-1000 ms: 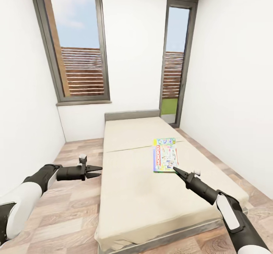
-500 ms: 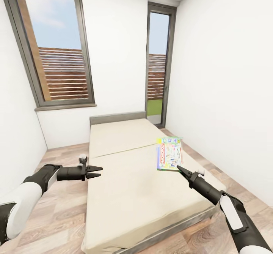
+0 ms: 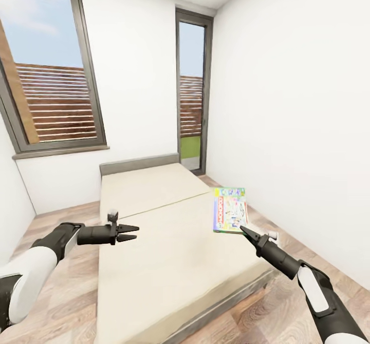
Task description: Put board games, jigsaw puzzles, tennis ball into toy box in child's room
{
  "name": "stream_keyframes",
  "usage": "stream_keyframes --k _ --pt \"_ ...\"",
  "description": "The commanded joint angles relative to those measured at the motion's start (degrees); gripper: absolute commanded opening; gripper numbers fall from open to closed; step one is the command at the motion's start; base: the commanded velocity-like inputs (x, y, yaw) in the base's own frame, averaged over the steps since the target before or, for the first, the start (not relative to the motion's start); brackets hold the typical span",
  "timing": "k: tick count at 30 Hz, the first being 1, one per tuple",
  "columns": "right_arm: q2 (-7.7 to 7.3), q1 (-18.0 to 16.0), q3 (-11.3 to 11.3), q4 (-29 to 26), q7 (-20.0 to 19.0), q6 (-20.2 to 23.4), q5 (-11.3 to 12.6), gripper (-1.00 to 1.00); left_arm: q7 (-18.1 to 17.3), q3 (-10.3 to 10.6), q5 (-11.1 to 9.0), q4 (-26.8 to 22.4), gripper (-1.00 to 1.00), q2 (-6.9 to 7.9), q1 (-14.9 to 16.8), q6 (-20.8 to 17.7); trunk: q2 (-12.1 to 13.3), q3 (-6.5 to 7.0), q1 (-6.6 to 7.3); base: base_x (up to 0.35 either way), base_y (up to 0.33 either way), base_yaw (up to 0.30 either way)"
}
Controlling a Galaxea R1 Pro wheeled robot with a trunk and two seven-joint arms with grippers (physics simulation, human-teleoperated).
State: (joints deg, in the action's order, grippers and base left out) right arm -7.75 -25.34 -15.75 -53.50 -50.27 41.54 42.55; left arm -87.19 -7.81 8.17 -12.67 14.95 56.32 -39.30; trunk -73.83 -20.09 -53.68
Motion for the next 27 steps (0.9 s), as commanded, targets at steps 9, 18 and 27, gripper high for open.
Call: stream_keyframes --k 9,18,27 --pt "0.05 -0.08 -1.93 0.8 -0.09 0.3 0.34 -1.0 -0.33 -0.37 0.61 -0.07 1.0 -0.01 0.02 -0.6 3.58 1.9 1.98 0.0 0.0 -0.257" --pt "0.02 -0.07 -2.08 1.3 -0.09 0.29 0.39 -1.0 -0.39 -0.4 0.54 -0.06 1.0 -0.06 0.02 -0.6 7.19 3.86 3.96 0.0 0.0 -0.257" --pt "0.02 -0.09 -3.76 2.48 -0.11 0.29 0.4 -1.0 -0.65 -0.45 0.53 -0.03 1.0 -0.01 0.02 -0.52 7.59 4.39 4.18 0.0 0.0 -0.257"
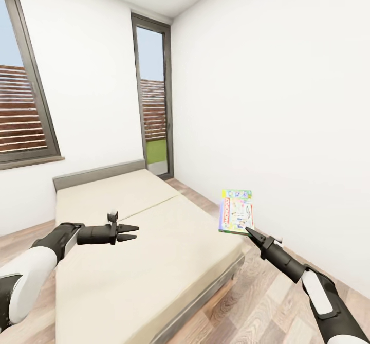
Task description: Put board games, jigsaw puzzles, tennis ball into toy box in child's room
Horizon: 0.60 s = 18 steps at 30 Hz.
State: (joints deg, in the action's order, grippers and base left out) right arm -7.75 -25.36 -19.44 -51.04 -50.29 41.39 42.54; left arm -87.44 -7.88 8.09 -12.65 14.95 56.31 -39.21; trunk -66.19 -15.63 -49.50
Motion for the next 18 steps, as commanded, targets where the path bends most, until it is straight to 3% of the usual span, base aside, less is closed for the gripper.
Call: stream_keyframes --k 1,12,18 --pt "0.01 -0.07 -0.1 0.04 -0.12 0.44 0.42 -1.0 -0.42 -0.38 0.59 -0.05 1.0 -0.01 0.03 -0.6 -0.05 -0.03 0.0 0.0 0.0 -0.257" --pt "0.0 -0.06 -0.16 0.07 -0.14 0.44 0.43 -1.0 -0.4 -0.4 0.52 -0.04 1.0 -0.01 0.03 -0.56 -0.05 0.39 0.0 0.0 -0.005 -0.257" --pt "-0.05 -0.08 -0.16 0.11 -0.14 0.44 0.44 -1.0 -0.29 -0.38 0.52 -0.02 1.0 -0.01 0.03 -0.6 -0.05 0.62 0.0 0.043 -0.146 -0.257"
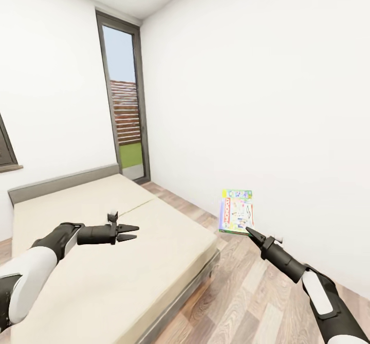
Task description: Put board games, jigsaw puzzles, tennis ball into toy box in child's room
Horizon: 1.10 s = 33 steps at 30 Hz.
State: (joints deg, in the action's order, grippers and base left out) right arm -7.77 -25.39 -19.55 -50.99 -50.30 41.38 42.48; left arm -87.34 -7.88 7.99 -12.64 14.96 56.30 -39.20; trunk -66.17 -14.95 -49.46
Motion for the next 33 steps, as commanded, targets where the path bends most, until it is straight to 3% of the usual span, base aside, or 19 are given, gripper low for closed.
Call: stream_keyframes --k 1,15,33 --pt "-0.01 -0.03 -0.05 0.06 -0.12 0.45 0.5 -1.0 -0.38 -0.38 0.64 -0.04 1.0 -0.03 0.04 -0.61 -0.07 -0.03 -0.04 0.103 -0.104 -0.257" --pt "-0.05 -0.04 -2.02 0.89 -0.15 0.45 0.41 -1.0 -0.62 -0.32 0.62 -0.03 1.0 0.01 0.04 -0.53 -0.07 0.52 -0.04 0.019 -0.016 -0.257" --pt "-0.05 -0.05 -2.15 2.0 -0.14 0.44 0.5 -1.0 -0.41 -0.38 0.69 -0.04 1.0 -0.02 0.04 -0.57 7.15 4.54 3.91 0.0 0.0 -0.257"
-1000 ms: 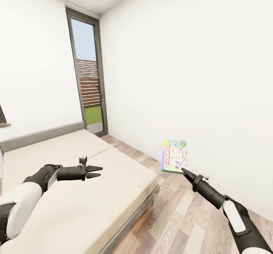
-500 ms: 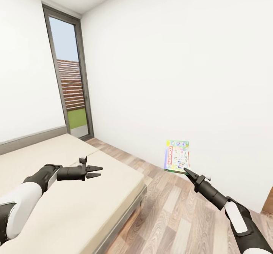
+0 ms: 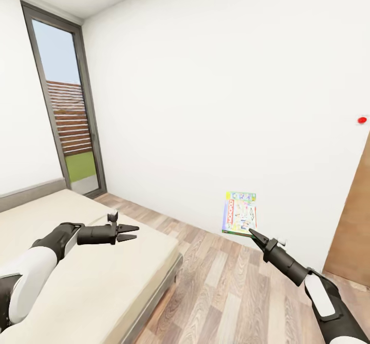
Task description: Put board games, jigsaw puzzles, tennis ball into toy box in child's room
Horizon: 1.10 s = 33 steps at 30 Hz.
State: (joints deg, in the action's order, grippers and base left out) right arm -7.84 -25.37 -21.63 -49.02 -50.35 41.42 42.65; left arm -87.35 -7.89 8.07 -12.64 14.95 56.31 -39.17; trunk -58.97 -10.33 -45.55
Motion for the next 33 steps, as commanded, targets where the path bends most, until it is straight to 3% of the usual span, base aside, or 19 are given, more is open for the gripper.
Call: stream_keyframes --k 1,14,33 --pt "0.01 -0.06 -0.08 0.04 -0.1 0.4 0.33 -1.0 -0.39 -0.37 0.62 -0.05 1.0 -0.01 0.03 -0.6 0.36 0.15 0.22 0.0 0.0 -0.257" --pt "0.01 -0.05 -1.53 0.11 -0.1 0.36 0.26 -1.0 -0.37 -0.31 0.63 -0.03 1.0 -0.01 0.03 -0.56 5.57 3.07 3.08 0.0 0.0 -0.257" --pt "0.01 -0.07 -1.66 0.15 -0.1 0.37 0.24 -1.0 -0.37 -0.28 0.63 -0.04 1.0 -0.01 0.03 -0.56 13.19 7.36 7.25 0.0 0.0 -0.257"
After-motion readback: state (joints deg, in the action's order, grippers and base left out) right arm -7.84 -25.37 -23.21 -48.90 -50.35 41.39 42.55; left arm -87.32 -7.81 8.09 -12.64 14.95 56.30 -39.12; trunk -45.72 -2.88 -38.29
